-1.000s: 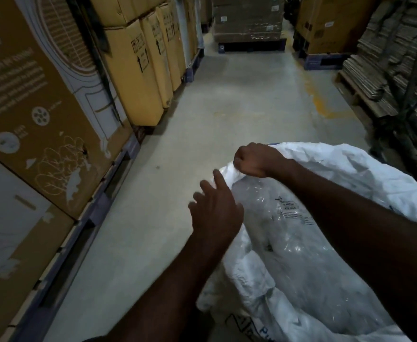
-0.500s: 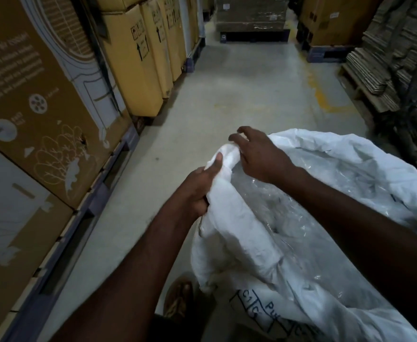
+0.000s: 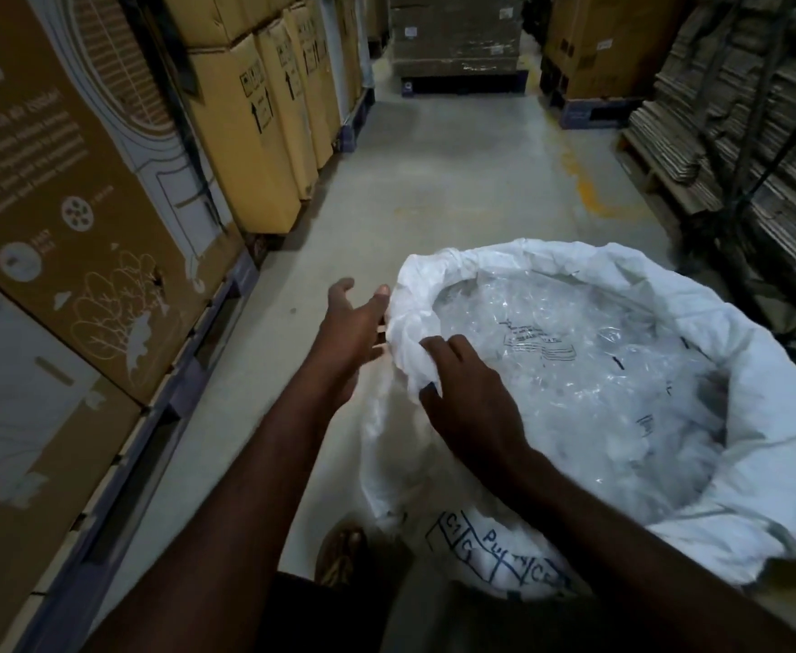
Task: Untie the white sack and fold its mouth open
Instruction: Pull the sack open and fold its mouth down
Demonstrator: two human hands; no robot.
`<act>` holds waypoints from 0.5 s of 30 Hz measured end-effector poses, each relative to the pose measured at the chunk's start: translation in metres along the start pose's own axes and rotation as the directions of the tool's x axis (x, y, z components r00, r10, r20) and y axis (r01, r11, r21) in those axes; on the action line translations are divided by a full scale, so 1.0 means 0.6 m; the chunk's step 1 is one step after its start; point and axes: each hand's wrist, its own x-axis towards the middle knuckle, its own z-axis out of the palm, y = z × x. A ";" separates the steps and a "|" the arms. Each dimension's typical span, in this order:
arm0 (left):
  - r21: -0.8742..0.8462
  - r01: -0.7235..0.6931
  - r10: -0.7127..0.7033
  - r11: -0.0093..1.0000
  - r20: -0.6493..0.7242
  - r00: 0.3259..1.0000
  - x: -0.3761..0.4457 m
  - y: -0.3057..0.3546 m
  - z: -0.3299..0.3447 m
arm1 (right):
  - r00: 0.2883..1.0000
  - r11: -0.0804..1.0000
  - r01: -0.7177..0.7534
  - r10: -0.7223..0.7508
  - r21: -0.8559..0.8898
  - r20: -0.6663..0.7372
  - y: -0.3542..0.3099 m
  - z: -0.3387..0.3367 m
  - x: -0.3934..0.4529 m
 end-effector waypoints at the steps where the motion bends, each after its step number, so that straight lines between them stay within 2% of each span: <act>1: 0.269 -0.114 0.147 0.956 -0.107 0.983 -0.020 -0.006 -0.005 | 0.999 0.996 0.022 -0.024 -0.086 -0.022 0.001 0.004 0.001; 2: 0.447 -0.169 0.268 0.879 -0.168 0.949 -0.048 -0.014 -0.007 | 0.998 0.990 0.037 -0.044 -0.136 -0.048 0.000 0.008 -0.001; 3: 0.521 -0.188 0.324 0.832 -0.182 0.928 -0.073 -0.027 -0.003 | 0.994 0.986 0.052 -0.067 -0.159 -0.087 -0.001 0.013 -0.003; 4: 0.486 -0.169 0.284 0.858 -0.174 0.943 -0.095 -0.042 0.001 | 0.986 0.984 0.073 -0.095 -0.161 -0.138 -0.005 0.018 -0.007; 6: 0.202 -0.015 0.038 0.979 -0.108 0.993 -0.126 -0.073 0.016 | 0.971 0.987 0.126 -0.144 -0.102 -0.193 -0.019 0.029 -0.021; 7: 0.074 0.056 -0.051 0.996 -0.059 0.997 -0.122 -0.090 0.021 | 0.968 0.985 0.160 -0.169 -0.061 -0.186 -0.026 0.034 -0.029; 9: -0.130 0.114 -0.115 0.985 -0.005 0.993 -0.092 -0.110 0.024 | 0.970 0.980 0.199 -0.198 -0.005 -0.141 -0.038 0.036 -0.051; 11: -0.317 0.141 -0.157 0.938 -0.025 0.987 -0.068 -0.114 0.018 | 0.957 0.964 0.267 -0.263 0.010 -0.125 -0.040 0.025 -0.087; 13: -0.378 0.189 -0.234 0.906 -0.078 0.969 -0.061 -0.114 0.009 | 0.937 0.938 0.344 -0.340 0.036 -0.082 -0.035 0.005 -0.128; 15: -0.425 0.255 -0.302 0.868 -0.045 0.952 -0.055 -0.111 0.010 | 0.972 0.970 0.235 -0.232 0.061 -0.047 -0.025 -0.008 -0.156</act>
